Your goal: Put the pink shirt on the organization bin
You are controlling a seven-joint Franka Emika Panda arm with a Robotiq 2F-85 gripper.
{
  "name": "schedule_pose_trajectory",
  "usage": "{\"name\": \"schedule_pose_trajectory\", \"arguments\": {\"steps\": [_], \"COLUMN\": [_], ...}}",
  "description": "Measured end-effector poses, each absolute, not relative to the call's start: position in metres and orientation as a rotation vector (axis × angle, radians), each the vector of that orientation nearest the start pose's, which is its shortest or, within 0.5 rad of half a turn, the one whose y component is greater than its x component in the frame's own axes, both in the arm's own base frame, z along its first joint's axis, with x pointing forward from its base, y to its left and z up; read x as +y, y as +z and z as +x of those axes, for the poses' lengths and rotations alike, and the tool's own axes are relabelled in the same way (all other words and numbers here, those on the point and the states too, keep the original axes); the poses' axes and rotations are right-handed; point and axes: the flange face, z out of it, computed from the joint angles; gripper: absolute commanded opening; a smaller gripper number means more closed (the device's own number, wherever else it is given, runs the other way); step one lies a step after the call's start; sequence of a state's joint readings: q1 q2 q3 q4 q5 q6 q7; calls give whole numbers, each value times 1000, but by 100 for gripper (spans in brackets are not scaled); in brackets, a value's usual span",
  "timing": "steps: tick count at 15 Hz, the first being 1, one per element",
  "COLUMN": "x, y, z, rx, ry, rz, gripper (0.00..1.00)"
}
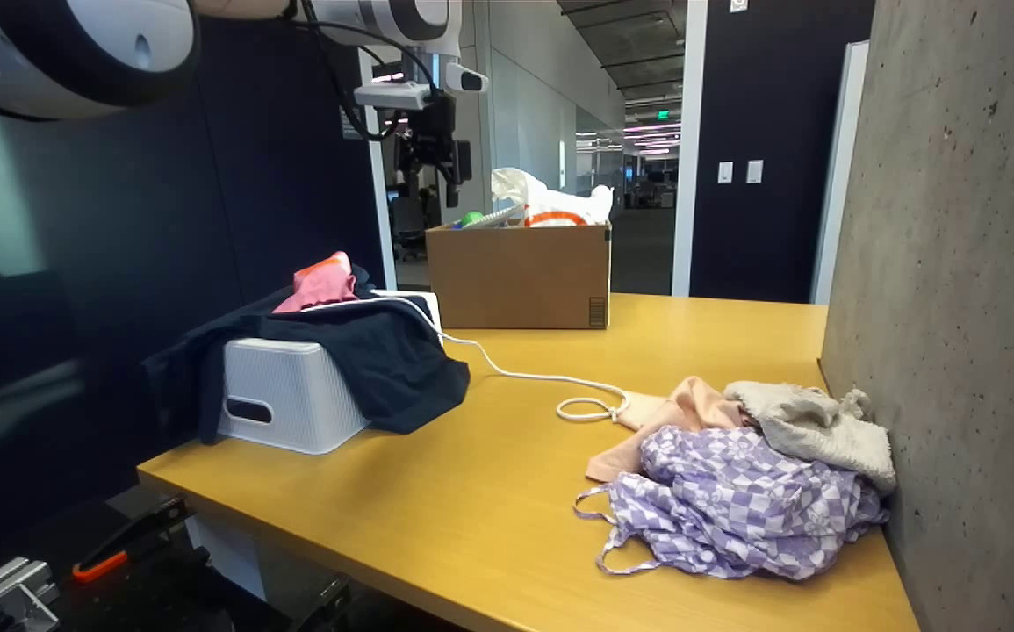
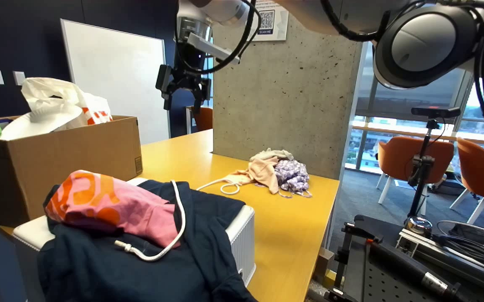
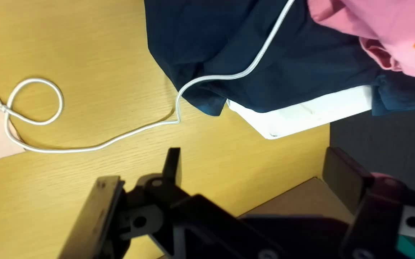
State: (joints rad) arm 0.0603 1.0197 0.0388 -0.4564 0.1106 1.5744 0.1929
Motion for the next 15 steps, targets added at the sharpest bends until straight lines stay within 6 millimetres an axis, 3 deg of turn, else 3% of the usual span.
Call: {"name": "schedule_pose_trajectory", "arguments": {"steps": [5, 11, 13, 15], "x": [72, 76, 76, 75], "y": [375, 268, 251, 256], "z": [797, 795, 794, 795], "rx": [12, -24, -22, -22], "ry": [-83, 111, 138, 123], "rz": [-2988, -2981, -2983, -2983], "gripper": [100, 100, 100, 100]}}
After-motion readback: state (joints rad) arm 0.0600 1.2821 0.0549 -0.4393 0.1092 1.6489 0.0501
